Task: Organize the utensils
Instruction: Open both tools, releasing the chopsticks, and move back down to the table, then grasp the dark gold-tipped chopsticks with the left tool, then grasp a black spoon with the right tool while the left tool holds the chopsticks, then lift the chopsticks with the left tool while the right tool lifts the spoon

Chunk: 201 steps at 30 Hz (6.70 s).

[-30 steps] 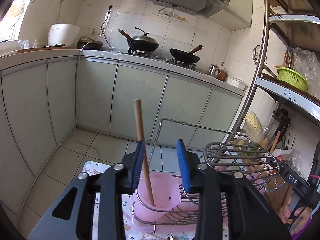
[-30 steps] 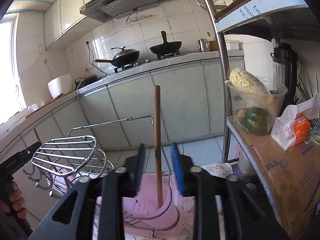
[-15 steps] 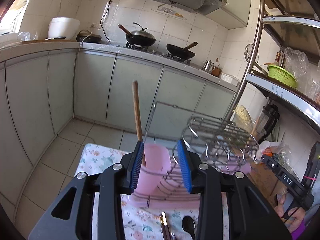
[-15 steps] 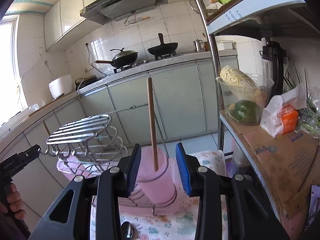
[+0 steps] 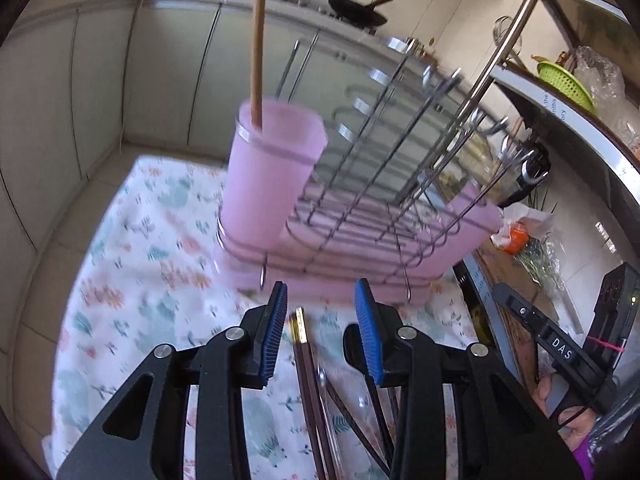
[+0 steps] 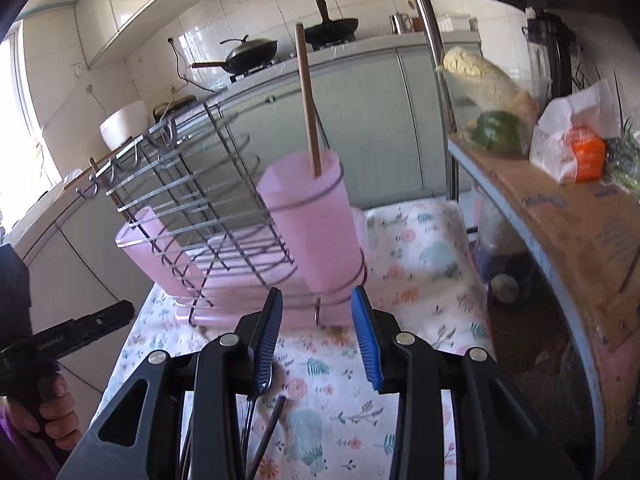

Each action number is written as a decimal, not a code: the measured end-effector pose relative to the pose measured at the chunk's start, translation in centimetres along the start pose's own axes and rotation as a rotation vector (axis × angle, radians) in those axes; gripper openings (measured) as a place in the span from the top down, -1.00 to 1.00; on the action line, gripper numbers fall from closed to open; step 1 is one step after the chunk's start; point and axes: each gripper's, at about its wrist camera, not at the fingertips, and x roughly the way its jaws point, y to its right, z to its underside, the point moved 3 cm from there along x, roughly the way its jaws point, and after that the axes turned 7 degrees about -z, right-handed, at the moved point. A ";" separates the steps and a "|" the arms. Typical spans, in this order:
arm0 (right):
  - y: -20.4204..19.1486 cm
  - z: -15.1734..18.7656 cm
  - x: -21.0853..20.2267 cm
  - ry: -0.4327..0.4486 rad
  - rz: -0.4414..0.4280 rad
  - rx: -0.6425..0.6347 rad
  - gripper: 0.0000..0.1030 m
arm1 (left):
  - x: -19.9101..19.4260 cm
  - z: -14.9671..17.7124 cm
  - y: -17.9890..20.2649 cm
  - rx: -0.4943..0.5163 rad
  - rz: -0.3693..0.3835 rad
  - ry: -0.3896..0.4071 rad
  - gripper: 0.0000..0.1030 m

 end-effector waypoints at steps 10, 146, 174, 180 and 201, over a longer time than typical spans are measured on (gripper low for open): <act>0.9 1.1 1.0 -0.041 -0.023 0.040 0.31 | 6.5 2.5 -1.5 -0.063 -0.007 -0.244 0.39; 2.6 5.3 11.6 -0.464 -0.203 0.180 0.89 | 14.5 1.3 4.9 0.169 -0.298 -0.473 0.81; -3.1 -1.1 1.0 -0.018 -0.194 -0.002 0.97 | -3.2 -3.9 -0.6 -0.026 -0.008 0.100 0.90; -5.3 -3.8 -2.1 0.145 -0.157 -0.102 0.97 | -6.1 -5.4 -0.7 -0.040 0.023 0.192 0.90; -8.4 -10.0 -8.6 0.451 -0.237 -0.193 0.96 | -14.4 -11.1 2.3 0.032 0.065 0.492 0.90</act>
